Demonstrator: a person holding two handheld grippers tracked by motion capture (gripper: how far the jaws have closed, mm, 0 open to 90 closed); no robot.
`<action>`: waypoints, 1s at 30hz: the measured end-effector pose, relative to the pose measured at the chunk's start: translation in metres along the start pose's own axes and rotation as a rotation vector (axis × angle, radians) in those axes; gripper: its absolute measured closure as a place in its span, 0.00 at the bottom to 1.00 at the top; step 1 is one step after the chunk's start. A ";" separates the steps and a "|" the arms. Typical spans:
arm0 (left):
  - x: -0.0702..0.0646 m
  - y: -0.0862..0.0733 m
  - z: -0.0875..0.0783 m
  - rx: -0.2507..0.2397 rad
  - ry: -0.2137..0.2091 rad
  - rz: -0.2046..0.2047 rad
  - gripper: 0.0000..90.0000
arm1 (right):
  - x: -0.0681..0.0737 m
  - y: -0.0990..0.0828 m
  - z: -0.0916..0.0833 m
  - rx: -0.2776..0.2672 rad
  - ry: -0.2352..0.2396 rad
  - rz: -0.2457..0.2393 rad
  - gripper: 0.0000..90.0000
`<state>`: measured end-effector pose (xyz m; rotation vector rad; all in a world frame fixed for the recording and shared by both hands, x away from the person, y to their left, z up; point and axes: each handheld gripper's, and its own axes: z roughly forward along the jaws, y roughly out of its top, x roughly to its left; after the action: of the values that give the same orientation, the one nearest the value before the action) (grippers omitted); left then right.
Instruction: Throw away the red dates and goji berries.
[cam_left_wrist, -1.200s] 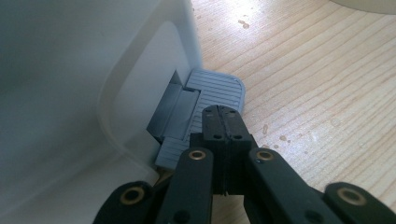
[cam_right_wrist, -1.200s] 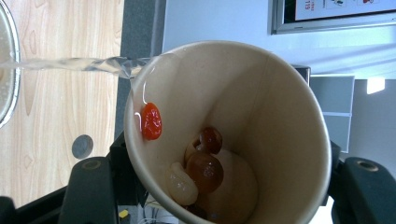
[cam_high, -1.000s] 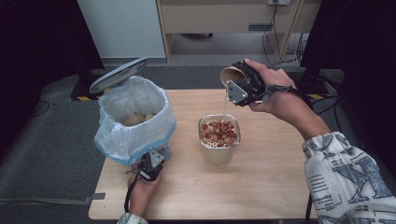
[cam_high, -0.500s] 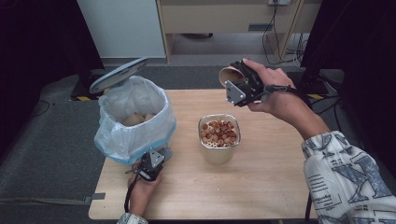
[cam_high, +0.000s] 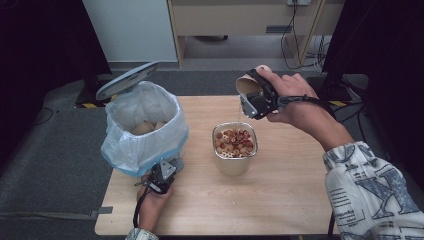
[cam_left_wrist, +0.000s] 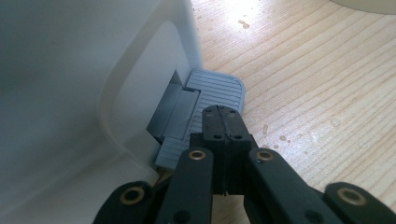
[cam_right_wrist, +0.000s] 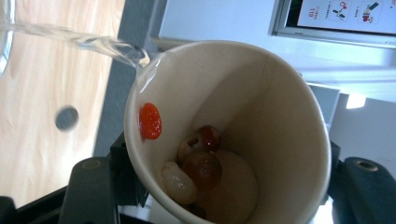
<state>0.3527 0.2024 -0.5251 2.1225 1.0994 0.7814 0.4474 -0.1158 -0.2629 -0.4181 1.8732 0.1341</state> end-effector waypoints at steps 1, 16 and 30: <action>0.000 0.000 0.000 0.000 0.000 0.000 0.99 | 0.000 0.000 0.000 0.000 0.000 0.000 0.38; 0.000 0.000 0.000 0.000 0.001 0.000 0.99 | 0.001 0.000 0.000 0.006 -0.007 -0.012 0.38; 0.000 0.000 0.000 0.000 0.000 0.000 0.99 | 0.007 0.011 0.007 0.056 -0.005 -0.170 0.38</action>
<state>0.3527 0.2023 -0.5251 2.1226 1.0996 0.7820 0.4478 -0.1051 -0.2730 -0.5354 1.8238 -0.0315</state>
